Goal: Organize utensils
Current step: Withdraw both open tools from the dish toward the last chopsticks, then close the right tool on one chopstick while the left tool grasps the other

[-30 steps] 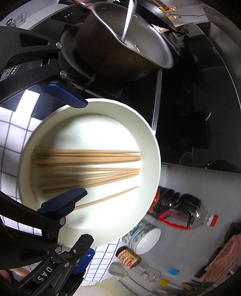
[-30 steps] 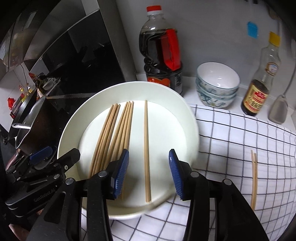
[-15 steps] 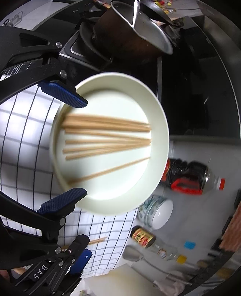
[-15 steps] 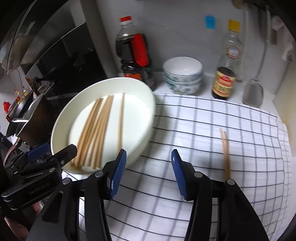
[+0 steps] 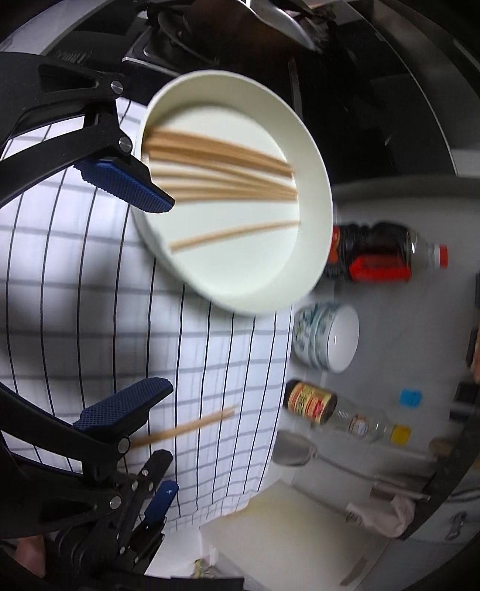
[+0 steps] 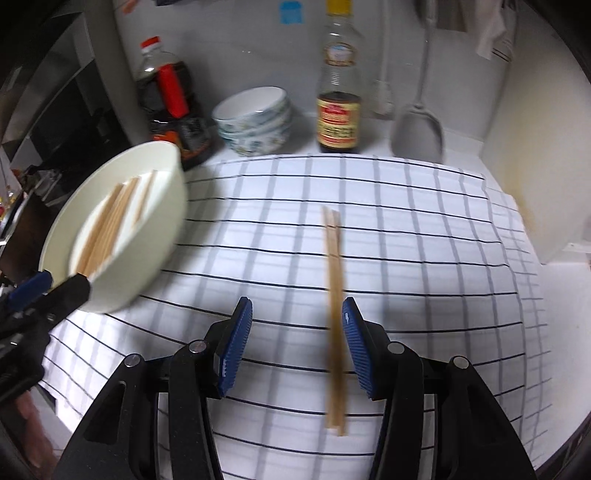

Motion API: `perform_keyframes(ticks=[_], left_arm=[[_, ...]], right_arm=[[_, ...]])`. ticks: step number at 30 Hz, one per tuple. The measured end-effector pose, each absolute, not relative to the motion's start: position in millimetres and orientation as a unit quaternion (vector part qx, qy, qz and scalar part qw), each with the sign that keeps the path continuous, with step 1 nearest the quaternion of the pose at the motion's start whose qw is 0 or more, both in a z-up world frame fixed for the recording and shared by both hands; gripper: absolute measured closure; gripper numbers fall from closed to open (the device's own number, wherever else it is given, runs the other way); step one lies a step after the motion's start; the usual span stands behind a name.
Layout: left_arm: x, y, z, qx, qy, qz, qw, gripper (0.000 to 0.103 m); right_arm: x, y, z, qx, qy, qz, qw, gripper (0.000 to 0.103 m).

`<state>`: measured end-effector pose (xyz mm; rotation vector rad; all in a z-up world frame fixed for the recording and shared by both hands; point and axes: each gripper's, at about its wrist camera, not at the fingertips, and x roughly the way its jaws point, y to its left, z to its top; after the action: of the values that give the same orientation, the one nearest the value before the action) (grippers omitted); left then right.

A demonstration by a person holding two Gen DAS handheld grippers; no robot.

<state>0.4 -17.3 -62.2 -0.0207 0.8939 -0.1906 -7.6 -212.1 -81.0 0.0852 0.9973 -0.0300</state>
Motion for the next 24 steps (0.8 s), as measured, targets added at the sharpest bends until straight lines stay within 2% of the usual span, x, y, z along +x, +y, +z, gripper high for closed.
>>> perform_keyframes(ticks=[11, 24], left_arm=[[-1.9, -66.5, -88.2, 0.003, 0.436, -0.109, 0.893, 0.014], [7.0, -86.1, -120.4, 0.016, 0.449, -0.098, 0.888, 0.014]], right_arm=[[0.3, -252.1, -130.1, 0.036, 0.488, -0.025, 0.872, 0.054], [10.6, -254.1, -150.6, 0.031, 0.475, -0.009, 0.879, 0.054]])
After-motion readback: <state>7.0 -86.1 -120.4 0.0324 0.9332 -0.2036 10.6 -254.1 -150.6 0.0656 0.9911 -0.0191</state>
